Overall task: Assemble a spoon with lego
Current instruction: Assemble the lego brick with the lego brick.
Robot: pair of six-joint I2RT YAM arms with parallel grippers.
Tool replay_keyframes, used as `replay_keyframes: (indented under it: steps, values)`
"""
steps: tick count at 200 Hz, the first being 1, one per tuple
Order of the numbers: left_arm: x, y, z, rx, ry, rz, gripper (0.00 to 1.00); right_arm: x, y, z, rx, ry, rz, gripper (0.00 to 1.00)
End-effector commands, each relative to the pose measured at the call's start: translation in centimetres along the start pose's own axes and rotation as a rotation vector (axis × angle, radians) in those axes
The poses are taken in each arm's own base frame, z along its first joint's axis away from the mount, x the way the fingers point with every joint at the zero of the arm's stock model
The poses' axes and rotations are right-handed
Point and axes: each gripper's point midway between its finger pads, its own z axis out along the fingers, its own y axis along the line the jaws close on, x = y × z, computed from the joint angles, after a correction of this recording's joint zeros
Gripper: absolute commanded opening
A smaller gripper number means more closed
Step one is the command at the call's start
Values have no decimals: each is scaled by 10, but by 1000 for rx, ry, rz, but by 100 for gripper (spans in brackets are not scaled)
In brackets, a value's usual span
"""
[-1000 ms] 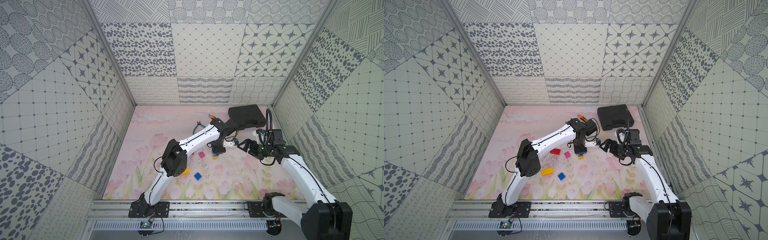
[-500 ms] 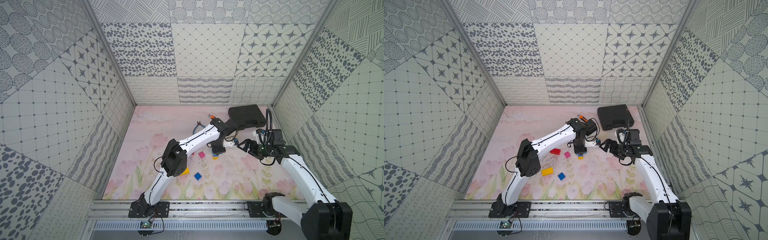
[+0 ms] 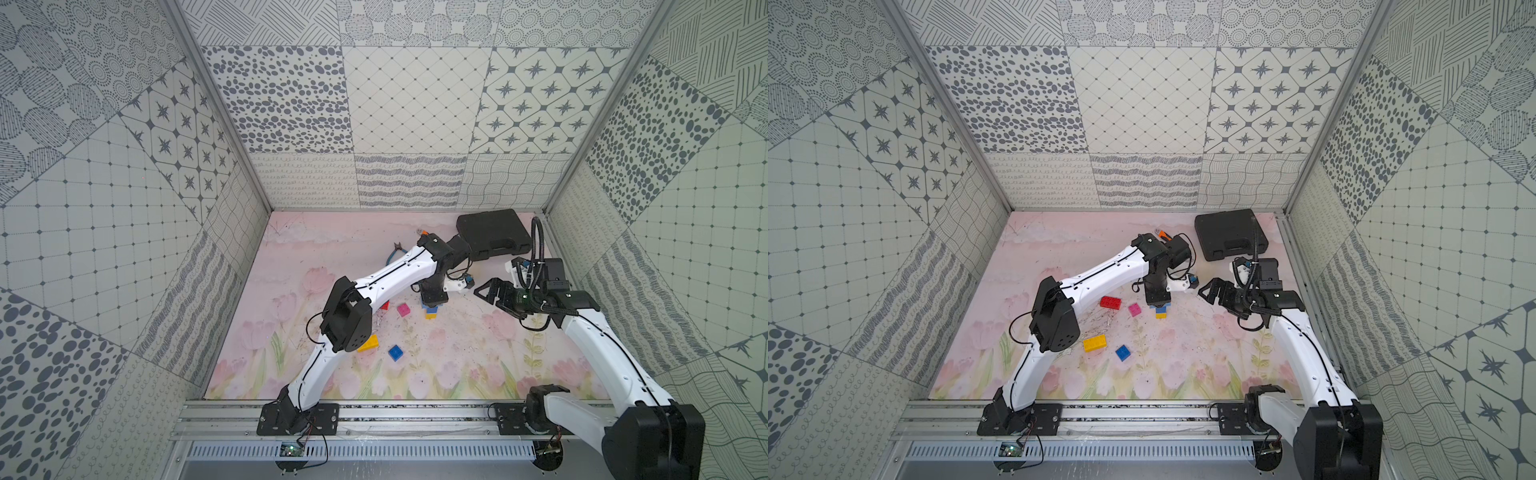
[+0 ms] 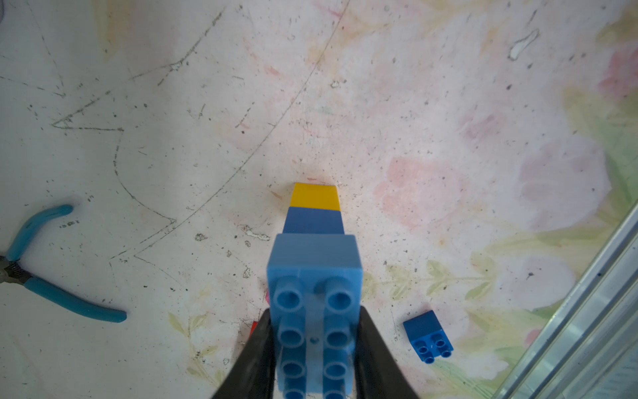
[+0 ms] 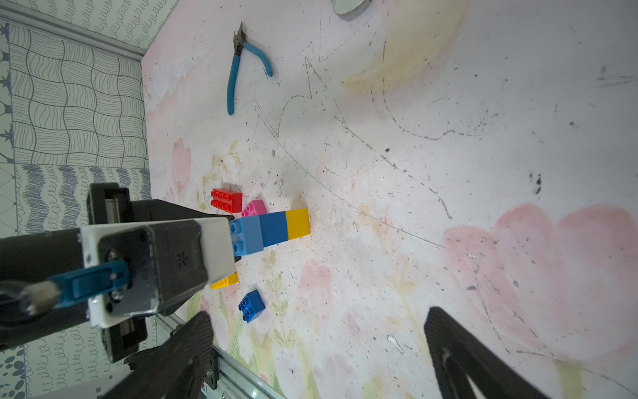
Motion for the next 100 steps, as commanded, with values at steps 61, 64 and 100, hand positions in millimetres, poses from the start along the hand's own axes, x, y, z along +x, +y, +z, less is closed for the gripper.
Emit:
replay_keyframes:
  steps: [61, 64, 100]
  values:
    - [1, -5, 5, 43, 6, 37, 20, -5, 3, -1, -17, -20, -40, 98]
    - [2, -5, 5, 44, 5, 36, 20, -4, 3, -1, -17, -21, -41, 98]
    - [7, -3, 11, 42, 29, 28, 20, -5, 4, -1, -21, -20, -43, 98]
